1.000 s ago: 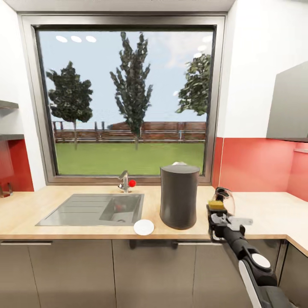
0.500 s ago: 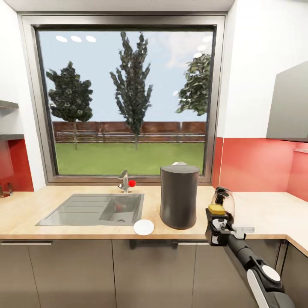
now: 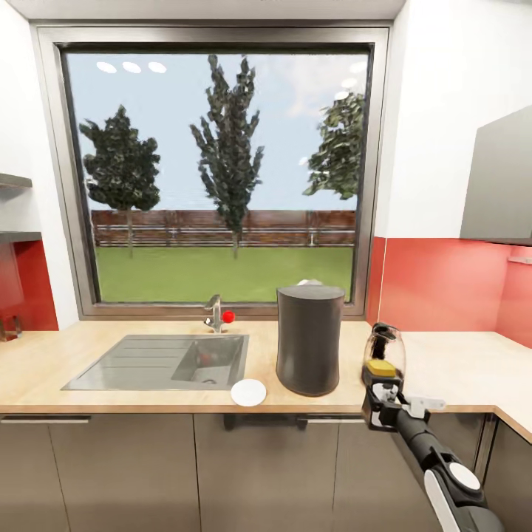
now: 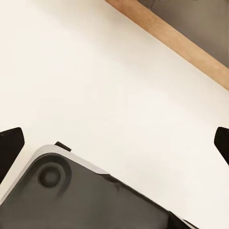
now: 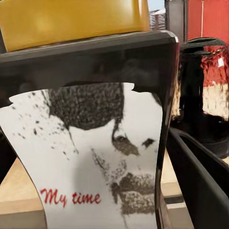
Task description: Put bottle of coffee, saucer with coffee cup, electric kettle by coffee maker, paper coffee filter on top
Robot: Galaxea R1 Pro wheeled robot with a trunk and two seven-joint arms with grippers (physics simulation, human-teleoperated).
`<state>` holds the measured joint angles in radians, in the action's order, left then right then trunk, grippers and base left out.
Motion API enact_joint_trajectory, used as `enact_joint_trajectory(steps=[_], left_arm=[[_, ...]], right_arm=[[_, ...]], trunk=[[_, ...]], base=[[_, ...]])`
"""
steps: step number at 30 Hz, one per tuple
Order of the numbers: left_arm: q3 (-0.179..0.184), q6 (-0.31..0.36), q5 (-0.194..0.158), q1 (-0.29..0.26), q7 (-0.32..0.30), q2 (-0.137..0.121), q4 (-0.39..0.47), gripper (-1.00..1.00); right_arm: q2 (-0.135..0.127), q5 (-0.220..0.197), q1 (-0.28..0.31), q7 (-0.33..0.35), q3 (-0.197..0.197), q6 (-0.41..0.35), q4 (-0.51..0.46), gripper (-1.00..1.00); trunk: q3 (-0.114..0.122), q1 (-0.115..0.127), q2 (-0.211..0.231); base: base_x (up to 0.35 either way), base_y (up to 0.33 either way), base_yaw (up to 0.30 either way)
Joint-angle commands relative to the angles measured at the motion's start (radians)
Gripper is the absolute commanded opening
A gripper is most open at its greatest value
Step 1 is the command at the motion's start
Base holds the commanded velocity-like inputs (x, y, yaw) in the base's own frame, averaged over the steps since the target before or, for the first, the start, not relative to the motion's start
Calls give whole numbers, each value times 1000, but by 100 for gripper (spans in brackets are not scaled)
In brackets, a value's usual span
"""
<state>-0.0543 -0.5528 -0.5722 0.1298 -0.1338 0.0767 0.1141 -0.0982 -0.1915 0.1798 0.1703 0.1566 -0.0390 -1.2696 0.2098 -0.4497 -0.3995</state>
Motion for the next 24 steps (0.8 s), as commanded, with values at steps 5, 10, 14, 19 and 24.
enact_joint_trajectory(steps=[5, 10, 14, 19, 24], left_arm=[[-5, 1, -9, 1, -10, 0, 1, 100], [-4, 1, -8, 1, -10, 0, 1, 100], [-10, 71, -17, 1, -10, -4, 1, 100], [-22, 284, -32, 1, -17, -8, -11, 100], [-155, 426, -251, 1, -16, -32, -52, 100]], right_arm=[[1, -10, 5, -16, 1, 16, 24, -100], [11, -3, 9, -54, 0, 89, 56, -100], [15, 10, 9, -90, 0, 109, 61, -100], [15, 9, 9, -90, 0, 124, 58, -100], [14, 9, 9, -89, -3, 147, 61, -100]], trunk=[[0, 0, 0], [0, 0, 0], [0, 0, 0], [0, 0, 0], [0, 0, 0]], base=[[0, 0, 0], [0, 0, 0], [0, 0, 0], [0, 0, 0], [0, 0, 0]])
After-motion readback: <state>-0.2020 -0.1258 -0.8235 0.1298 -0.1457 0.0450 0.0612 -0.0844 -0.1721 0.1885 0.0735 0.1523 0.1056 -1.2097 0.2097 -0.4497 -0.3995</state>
